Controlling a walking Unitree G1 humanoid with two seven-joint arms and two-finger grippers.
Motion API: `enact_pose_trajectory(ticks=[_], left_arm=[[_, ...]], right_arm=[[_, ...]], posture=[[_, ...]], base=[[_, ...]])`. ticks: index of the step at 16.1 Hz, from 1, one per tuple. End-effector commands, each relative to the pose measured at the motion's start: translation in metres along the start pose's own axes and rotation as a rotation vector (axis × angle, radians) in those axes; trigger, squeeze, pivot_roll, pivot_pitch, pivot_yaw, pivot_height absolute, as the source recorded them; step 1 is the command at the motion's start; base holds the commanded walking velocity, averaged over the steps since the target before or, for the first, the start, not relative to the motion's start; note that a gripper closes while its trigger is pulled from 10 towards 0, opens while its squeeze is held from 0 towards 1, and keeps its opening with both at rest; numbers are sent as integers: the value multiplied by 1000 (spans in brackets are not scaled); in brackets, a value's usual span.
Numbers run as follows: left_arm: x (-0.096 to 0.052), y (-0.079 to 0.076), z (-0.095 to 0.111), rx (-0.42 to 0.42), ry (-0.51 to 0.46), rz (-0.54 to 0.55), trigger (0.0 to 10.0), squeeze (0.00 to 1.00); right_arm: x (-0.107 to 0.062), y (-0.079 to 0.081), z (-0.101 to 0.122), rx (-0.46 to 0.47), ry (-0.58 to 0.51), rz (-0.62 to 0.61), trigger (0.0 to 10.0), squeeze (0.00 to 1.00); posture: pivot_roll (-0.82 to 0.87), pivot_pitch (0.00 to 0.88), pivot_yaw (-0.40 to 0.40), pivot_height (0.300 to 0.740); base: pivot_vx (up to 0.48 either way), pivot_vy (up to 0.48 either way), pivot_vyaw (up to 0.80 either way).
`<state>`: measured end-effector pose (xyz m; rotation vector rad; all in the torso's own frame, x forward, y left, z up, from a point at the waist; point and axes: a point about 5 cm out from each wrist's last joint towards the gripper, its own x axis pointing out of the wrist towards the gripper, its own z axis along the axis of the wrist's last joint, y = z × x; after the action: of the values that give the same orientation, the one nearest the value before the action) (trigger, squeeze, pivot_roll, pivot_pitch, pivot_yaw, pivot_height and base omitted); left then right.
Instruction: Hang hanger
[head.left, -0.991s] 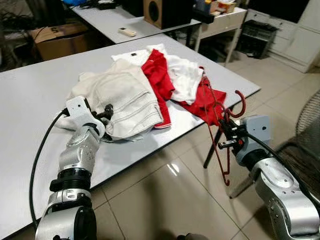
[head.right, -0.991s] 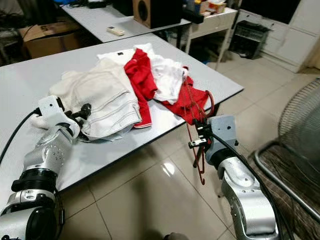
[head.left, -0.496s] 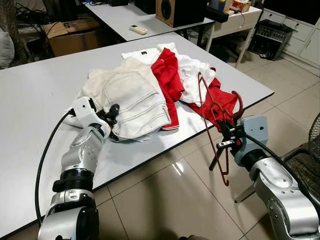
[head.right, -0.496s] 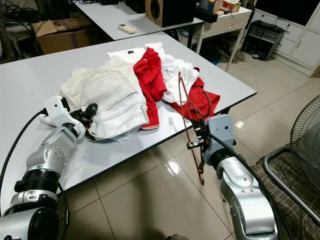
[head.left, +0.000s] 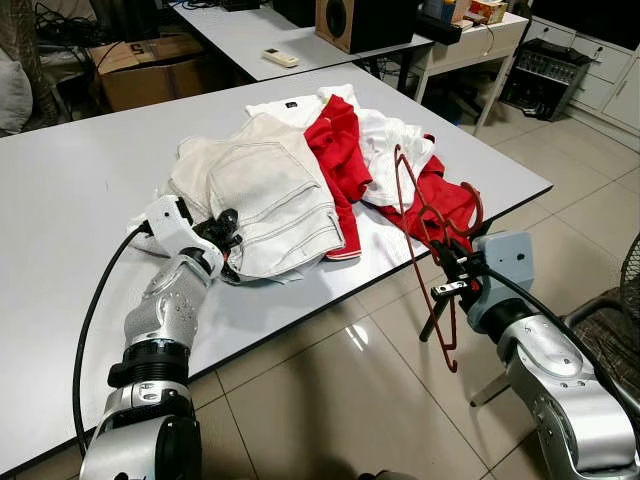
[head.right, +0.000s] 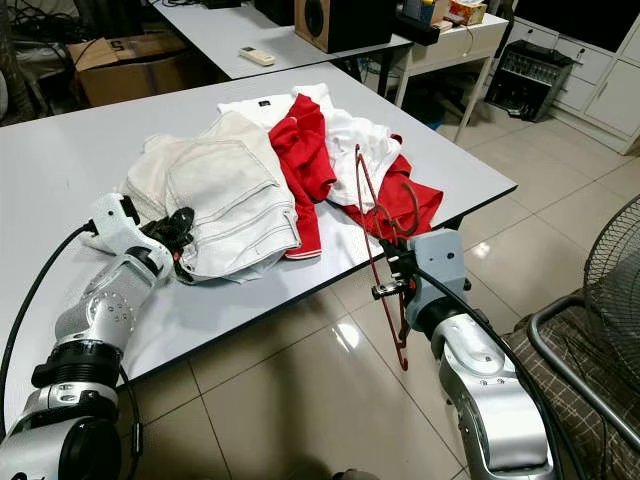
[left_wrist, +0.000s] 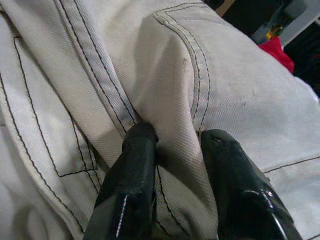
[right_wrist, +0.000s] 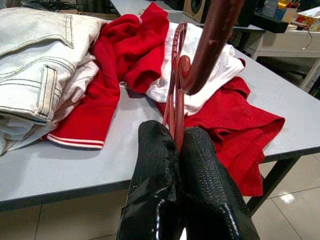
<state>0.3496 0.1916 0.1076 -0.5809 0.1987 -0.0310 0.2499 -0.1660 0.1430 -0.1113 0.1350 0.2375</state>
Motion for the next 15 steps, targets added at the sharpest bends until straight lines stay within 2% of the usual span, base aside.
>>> enact_pose_trajectory(ticks=[1,5,6,7,10,12,14,15], left_arm=[[0,-4,-2,-30,6,-22,0,0],[0,-7,8,-70,-30,-56,0,0],[0,-9,25,-78,-81,-85,0,0],[-1,-11,48,-66,-141,-114,0,0],[-8,-10,96,-9,-259,-149,0,0],[-11,-8,112,22,-295,-155,0,0],[-20,-4,139,77,-354,-156,0,0],[-33,-1,168,153,-411,-167,0,0]], right_arm=[[1,1,4,-10,-20,6,10000,0],[1,1,4,-11,-21,4,10000,0],[1,1,4,-11,-22,2,10000,0],[2,1,5,-11,-22,1,10000,0],[3,1,5,-10,-24,4,10000,0],[4,2,5,-9,-24,6,10000,0],[4,2,5,-8,-27,7,10000,0],[4,2,5,-5,-30,5,10000,0]], posture=[[-164,0,-8,740],[-164,0,-8,740],[-164,0,-9,740],[-157,0,-11,740],[-146,0,-14,740],[-143,0,-15,740],[-140,0,-13,740],[-139,0,-13,740]], base=[[0,0,0],[0,0,0],[0,0,0],[0,0,0],[0,0,0],[0,0,0],[0,0,0],[0,0,0]])
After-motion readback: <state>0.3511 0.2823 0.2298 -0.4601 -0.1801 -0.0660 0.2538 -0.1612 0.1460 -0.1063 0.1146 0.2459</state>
